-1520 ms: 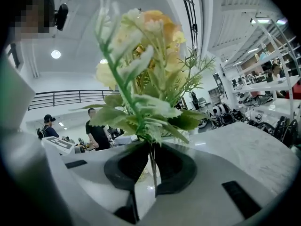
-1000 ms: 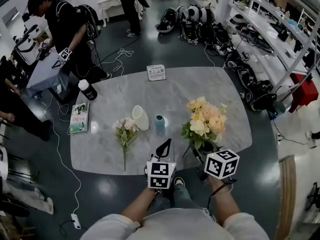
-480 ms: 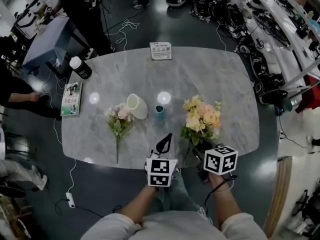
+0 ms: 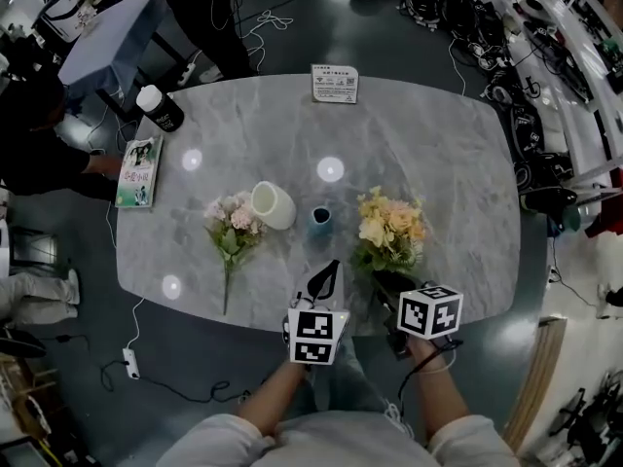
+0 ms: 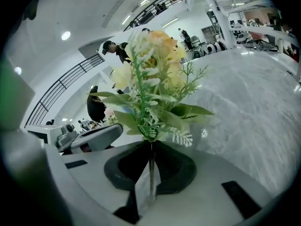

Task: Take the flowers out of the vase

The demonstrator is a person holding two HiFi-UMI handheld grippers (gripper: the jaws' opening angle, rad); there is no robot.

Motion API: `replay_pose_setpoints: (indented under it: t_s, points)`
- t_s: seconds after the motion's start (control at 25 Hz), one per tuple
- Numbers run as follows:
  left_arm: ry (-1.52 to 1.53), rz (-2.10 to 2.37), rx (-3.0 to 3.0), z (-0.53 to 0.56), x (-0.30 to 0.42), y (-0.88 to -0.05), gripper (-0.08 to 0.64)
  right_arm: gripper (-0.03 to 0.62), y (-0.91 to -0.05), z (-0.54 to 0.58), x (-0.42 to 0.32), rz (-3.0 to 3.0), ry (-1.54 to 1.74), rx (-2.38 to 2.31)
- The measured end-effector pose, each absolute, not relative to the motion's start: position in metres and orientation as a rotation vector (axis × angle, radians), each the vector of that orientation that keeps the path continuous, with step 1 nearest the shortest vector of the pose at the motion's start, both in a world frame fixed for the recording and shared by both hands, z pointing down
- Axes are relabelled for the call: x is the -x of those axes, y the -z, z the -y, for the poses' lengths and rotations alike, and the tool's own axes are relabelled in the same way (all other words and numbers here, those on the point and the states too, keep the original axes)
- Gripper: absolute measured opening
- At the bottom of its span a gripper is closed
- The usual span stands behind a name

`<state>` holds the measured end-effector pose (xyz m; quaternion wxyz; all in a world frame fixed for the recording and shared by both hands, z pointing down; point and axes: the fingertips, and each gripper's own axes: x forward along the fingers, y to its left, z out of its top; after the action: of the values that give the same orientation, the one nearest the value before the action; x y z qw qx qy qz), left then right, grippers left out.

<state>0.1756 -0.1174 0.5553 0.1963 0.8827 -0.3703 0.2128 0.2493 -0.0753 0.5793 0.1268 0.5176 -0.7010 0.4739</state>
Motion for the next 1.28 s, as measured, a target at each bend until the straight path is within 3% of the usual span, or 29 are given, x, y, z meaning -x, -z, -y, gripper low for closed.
replay_pose_setpoints:
  t_s: [1.0, 1.28]
  points:
    - [-0.649, 1.011, -2.415, 0.124, -0.188, -0.584, 0.009, 0.041, -0.614, 0.093, -0.253, 1.978, -1.455, -1.555]
    - [-0.629, 1.001, -2.436, 0.119, -0.183, -0.572, 0.009, 0.108, -0.607, 0.086, -0.257, 1.938, -1.418, -1.613]
